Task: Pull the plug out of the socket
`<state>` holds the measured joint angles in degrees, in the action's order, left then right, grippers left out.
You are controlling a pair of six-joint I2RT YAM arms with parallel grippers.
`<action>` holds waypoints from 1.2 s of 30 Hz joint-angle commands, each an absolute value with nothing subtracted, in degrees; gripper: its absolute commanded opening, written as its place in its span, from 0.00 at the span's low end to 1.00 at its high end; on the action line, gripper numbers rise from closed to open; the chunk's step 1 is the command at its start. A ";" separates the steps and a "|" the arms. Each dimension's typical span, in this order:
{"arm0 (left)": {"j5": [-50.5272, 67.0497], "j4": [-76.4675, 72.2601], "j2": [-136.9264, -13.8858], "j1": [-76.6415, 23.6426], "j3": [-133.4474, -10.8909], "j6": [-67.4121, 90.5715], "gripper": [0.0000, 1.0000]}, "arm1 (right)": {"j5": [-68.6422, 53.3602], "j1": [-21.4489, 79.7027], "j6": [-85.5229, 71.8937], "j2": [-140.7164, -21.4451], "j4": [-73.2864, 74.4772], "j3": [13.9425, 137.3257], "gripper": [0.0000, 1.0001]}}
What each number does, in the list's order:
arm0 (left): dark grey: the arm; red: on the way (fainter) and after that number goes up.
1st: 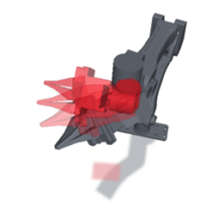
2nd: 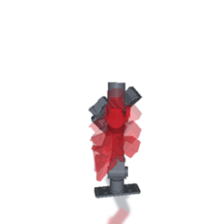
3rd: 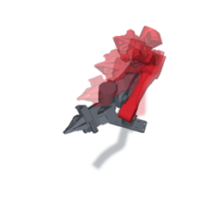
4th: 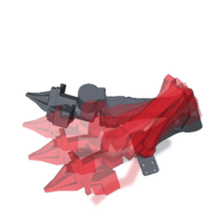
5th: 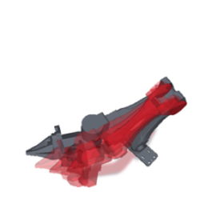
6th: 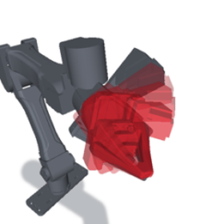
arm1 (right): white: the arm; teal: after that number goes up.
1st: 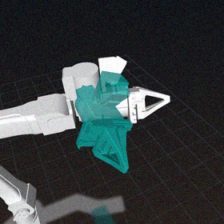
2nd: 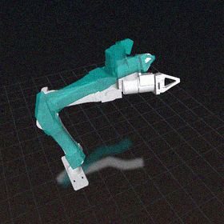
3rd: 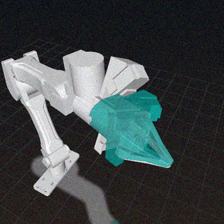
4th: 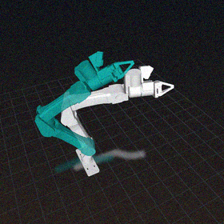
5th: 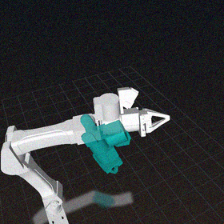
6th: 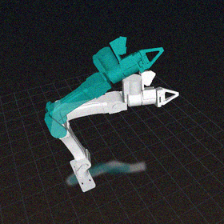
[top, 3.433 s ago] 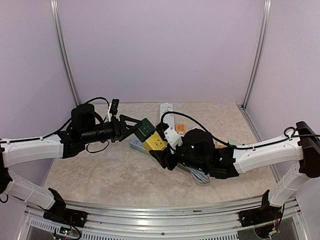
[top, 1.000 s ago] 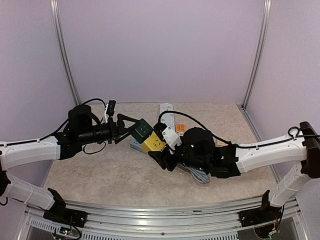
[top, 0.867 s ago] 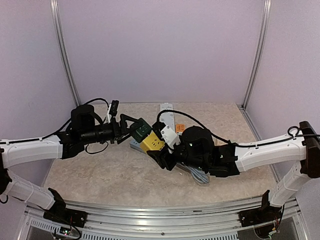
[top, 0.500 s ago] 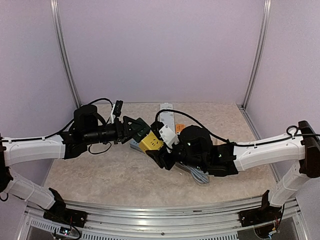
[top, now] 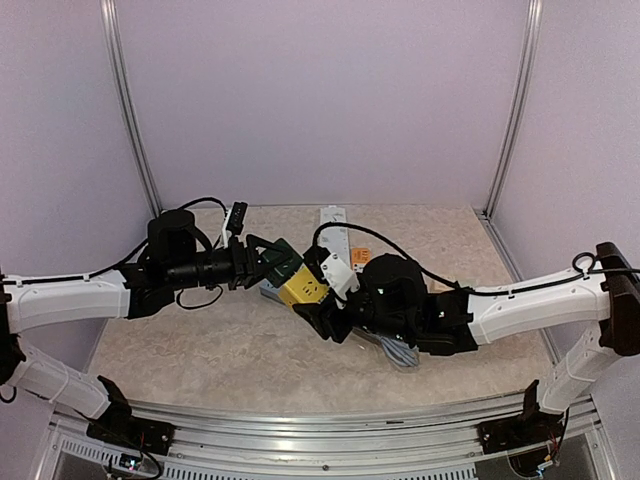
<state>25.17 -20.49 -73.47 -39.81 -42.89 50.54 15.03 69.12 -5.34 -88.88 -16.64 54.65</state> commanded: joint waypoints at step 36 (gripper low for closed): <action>21.75 -14.25 -67.27 -34.99 -39.61 51.08 0.28 | 25.20 71.48 -6.20 -89.36 -13.17 60.07 0.00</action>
<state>25.91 -17.78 -68.18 -37.95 -40.29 52.66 20.64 72.12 -6.68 -91.33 -11.79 60.01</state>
